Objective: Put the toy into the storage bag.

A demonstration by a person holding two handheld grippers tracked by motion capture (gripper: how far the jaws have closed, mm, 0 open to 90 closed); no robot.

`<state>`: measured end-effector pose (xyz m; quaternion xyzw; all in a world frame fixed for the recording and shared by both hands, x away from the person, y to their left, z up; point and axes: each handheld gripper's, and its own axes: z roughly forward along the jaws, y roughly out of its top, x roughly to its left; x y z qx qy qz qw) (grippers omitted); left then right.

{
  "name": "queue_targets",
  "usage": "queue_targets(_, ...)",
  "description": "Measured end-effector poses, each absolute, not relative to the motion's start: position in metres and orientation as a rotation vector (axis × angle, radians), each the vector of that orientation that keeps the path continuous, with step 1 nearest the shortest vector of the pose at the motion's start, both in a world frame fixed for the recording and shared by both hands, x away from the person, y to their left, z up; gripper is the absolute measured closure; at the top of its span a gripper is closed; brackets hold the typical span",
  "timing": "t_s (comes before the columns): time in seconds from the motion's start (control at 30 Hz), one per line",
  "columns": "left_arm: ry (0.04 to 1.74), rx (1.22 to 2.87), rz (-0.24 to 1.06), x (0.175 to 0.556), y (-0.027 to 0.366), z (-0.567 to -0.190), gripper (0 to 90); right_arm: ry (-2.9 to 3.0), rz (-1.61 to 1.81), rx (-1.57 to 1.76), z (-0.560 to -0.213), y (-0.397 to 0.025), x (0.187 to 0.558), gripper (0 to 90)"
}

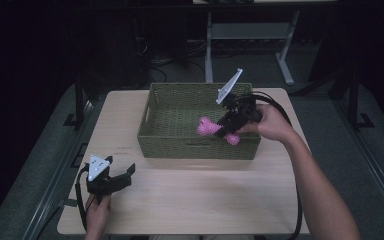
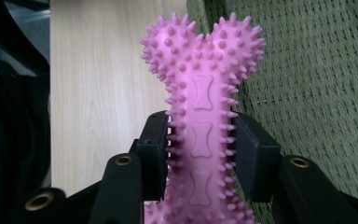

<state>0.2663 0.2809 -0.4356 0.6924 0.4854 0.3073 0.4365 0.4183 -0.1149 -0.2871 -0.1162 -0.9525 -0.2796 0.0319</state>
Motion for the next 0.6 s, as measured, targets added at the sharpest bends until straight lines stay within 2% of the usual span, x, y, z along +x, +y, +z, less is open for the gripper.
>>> queue_targets(0.6, 1.204, 1.721, 0.763, 0.267, 0.28, -0.436, 13.7, -2.908, -0.843, -0.412, -0.292, -0.114, 0.444, 58.0)
